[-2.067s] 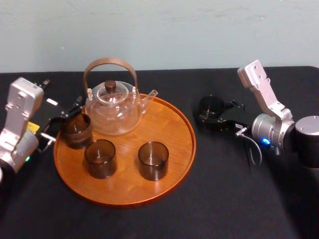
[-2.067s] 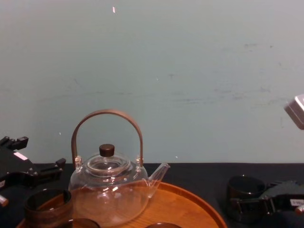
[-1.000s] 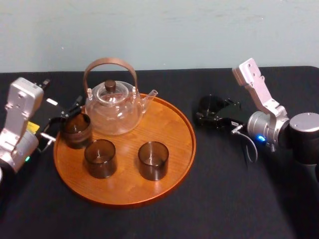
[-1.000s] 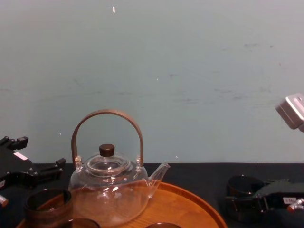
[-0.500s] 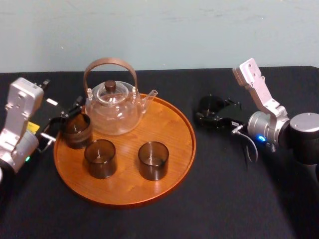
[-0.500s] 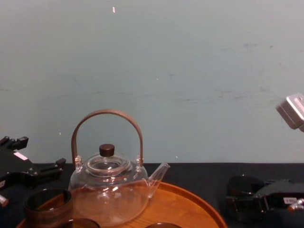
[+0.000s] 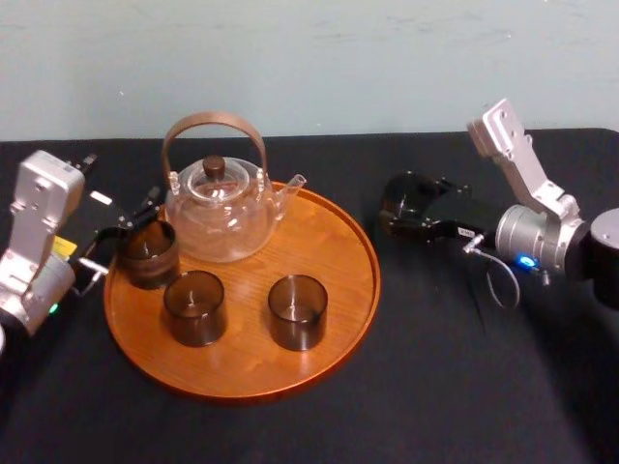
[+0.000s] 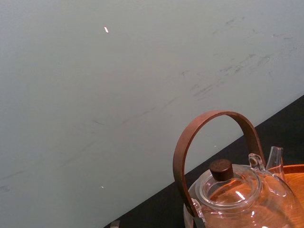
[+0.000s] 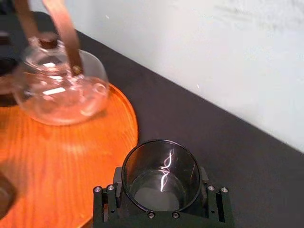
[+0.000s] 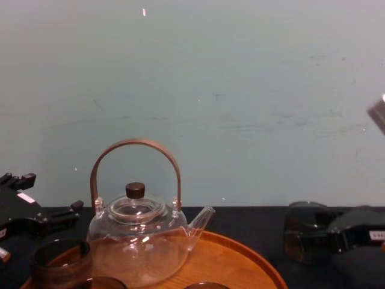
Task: Pick up the glass from the table and place it on the tray.
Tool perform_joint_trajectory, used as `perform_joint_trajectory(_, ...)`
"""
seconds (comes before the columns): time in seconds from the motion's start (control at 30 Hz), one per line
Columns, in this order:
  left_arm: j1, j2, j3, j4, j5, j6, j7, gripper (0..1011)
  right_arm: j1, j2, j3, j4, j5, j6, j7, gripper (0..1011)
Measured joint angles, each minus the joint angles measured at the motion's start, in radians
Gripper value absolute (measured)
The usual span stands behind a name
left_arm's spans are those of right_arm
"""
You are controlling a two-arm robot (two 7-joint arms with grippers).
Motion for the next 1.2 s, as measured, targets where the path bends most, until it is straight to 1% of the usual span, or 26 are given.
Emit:
perform_joint_trajectory(0.03,0.000,0.000,0.000,0.000,0.000,0.000,0.000,1001,0.002,0.009,-0.003,-0.012,0.004,-0.008,0.016,905)
perform_joint_trajectory(0.17,0.000,0.000,0.000,0.000,0.000,0.000,0.000,1001,0.013,0.024,-0.016,-0.033,0.012,-0.031,0.049,905)
perform_joint_trajectory(0.23,0.000,0.000,0.000,0.000,0.000,0.000,0.000,1001,0.018,0.027,-0.022,-0.039,0.015,-0.039,0.061,905)
perform_joint_trajectory(0.37,0.000,0.000,0.000,0.000,0.000,0.000,0.000,1001,0.042,0.026,-0.049,-0.046,0.020,-0.063,0.089,905)
perform_joint_trajectory(0.57,0.000,0.000,0.000,0.000,0.000,0.000,0.000,1001,0.071,0.014,-0.089,-0.035,0.023,-0.086,0.125,905)
perform_joint_trajectory(0.67,0.000,0.000,0.000,0.000,0.000,0.000,0.000,1001,0.087,0.004,-0.118,-0.022,0.025,-0.097,0.145,904)
perform_joint_trajectory(0.87,0.000,0.000,0.000,0.000,0.000,0.000,0.000,1001,0.104,-0.012,-0.156,0.005,0.029,-0.113,0.166,905)
perform_joint_trajectory(0.9,0.000,0.000,0.000,0.000,0.000,0.000,0.000,1001,0.104,-0.012,-0.156,0.005,0.029,-0.113,0.166,904)
perform_joint_trajectory(1.1,0.000,0.000,0.000,0.000,0.000,0.000,0.000,1001,0.113,-0.029,-0.189,0.039,0.032,-0.122,0.172,905)
perform_joint_trajectory(1.2,0.000,0.000,0.000,0.000,0.000,0.000,0.000,1001,0.114,-0.032,-0.196,0.050,0.032,-0.124,0.172,905)
